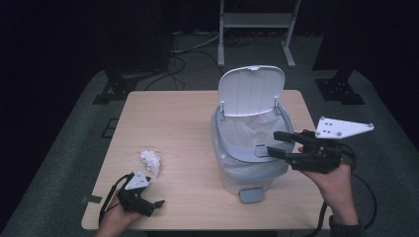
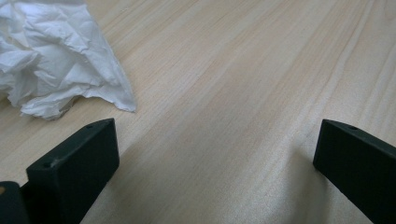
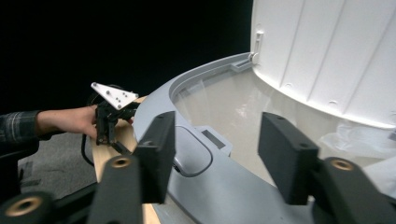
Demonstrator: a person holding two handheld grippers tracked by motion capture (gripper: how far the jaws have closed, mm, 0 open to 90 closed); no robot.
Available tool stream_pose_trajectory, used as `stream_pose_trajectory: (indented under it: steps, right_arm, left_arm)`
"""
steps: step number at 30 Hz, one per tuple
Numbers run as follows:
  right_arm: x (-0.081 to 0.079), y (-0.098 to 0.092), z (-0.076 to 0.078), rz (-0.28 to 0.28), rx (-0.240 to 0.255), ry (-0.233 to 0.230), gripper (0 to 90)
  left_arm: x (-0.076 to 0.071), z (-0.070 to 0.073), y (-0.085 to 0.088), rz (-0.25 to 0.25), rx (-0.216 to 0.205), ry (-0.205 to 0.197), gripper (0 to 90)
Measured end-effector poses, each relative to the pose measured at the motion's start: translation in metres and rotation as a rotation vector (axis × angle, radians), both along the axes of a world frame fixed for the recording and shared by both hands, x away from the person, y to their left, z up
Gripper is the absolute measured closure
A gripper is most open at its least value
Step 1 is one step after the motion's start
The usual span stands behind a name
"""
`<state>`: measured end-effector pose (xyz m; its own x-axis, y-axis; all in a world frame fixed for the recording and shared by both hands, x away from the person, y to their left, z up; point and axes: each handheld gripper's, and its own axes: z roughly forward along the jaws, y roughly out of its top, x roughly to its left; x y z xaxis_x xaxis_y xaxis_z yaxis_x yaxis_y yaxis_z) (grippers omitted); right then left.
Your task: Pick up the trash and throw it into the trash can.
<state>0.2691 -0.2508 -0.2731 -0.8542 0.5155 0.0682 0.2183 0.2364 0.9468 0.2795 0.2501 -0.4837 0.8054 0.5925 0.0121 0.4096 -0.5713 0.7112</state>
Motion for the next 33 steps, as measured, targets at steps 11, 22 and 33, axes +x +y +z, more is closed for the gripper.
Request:
stream_pose_trajectory:
  steps: [11, 22, 33]
  right_arm:
    - [-0.013, -0.018, 0.0, -0.087, -0.009, -0.007, 25.6]
    - [-0.022, -0.038, -0.013, -0.175, -0.036, -0.01, 12.2]
    - [-0.021, -0.05, -0.035, -0.273, -0.079, 0.015, 2.3]
  left_arm:
    - [0.0, 0.0, 0.0, -0.003, 0.001, -0.001, 0.0]
    - [0.0, 0.0, 0.0, -0.003, 0.001, -0.001, 0.0]
    - [0.0, 0.0, 0.0, -0.004, 0.001, 0.0, 0.0]
